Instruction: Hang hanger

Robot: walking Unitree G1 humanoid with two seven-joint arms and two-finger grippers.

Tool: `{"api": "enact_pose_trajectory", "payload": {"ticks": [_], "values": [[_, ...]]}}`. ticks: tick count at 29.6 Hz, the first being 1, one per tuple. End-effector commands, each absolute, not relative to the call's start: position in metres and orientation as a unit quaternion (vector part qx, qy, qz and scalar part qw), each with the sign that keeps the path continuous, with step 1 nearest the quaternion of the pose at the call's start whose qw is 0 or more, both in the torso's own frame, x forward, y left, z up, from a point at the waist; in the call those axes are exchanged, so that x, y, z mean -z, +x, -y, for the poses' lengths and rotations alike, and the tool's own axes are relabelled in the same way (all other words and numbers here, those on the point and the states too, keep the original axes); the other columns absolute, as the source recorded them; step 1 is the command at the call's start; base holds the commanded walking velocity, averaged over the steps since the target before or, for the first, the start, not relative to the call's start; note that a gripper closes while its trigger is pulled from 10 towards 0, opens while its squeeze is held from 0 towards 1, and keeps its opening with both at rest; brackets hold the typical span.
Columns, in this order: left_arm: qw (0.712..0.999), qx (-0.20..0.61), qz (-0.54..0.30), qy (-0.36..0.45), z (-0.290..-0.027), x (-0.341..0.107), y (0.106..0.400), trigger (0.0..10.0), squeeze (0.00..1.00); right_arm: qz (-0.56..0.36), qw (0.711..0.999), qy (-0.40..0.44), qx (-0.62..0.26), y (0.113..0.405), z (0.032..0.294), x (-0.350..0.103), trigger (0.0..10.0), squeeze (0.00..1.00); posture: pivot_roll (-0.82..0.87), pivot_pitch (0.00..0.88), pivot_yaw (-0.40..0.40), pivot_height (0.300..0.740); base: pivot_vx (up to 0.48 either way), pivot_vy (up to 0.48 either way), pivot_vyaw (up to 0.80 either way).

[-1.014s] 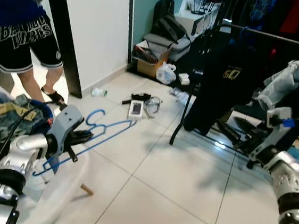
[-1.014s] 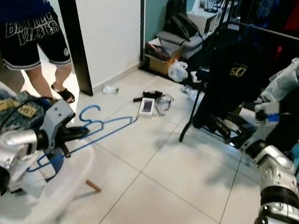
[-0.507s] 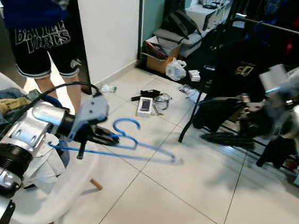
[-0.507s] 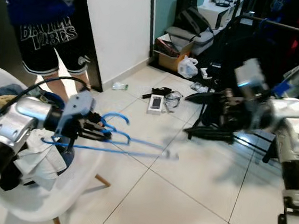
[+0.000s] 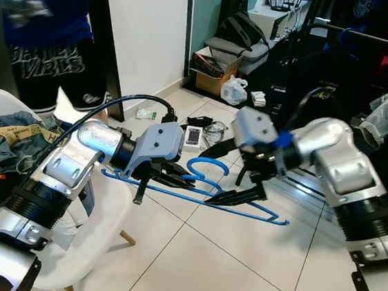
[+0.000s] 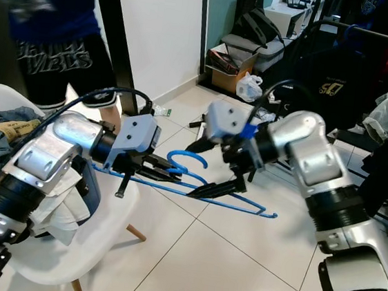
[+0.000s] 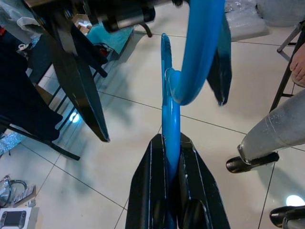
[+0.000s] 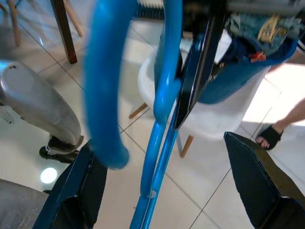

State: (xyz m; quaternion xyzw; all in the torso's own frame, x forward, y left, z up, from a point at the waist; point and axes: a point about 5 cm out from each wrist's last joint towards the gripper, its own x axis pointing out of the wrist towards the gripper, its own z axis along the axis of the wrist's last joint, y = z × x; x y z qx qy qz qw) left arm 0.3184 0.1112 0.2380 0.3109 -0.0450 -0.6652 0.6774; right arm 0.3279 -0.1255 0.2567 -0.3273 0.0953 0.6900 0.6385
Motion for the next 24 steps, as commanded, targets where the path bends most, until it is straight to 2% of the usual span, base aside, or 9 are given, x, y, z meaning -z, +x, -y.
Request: {"api": "enact_pose_trajectory", "payload": {"ticks": [1, 5, 6, 14, 24], "values": [[0.676, 0.661, 0.04, 0.322, -0.114, -0.242, 0.316, 10.0, 0.0, -0.112, 0.641, -0.344, -0.677, 0.329, 0.128, -0.254, 10.0, 0.0, -0.06, 0.0, 0.017, 0.74, 0.0, 0.0, 0.0], [0.677, 0.655, 0.035, 0.333, -0.115, -0.243, 0.315, 10.0, 0.0, -0.131, 0.643, -0.358, -0.664, 0.329, 0.132, -0.252, 10.0, 0.0, -0.06, 0.0, 0.016, 0.74, 0.0, 0.0, 0.0], [0.677, 0.654, 0.034, 0.335, -0.114, -0.243, 0.314, 10.0, 0.0, -0.142, 0.646, -0.369, -0.653, 0.331, 0.135, -0.251, 0.0, 0.0, -0.07, 0.0, 0.018, 0.74, 0.0, 0.0, 0.0], [0.676, 0.656, 0.037, 0.334, -0.109, -0.245, 0.312, 10.0, 0.0, -0.148, 0.652, -0.376, -0.642, 0.333, 0.136, -0.25, 0.0, 0.0, -0.07, 0.0, 0.018, 0.74, 0.0, 0.0, 0.0], [0.68, 0.657, 0.049, 0.322, -0.098, -0.247, 0.306, 10.0, 0.0, -0.109, 0.668, -0.343, -0.651, 0.334, 0.122, -0.253, 0.0, 0.0, -0.06, 0.0, 0.018, 0.74, 0.0, 0.0, 0.0]]}}
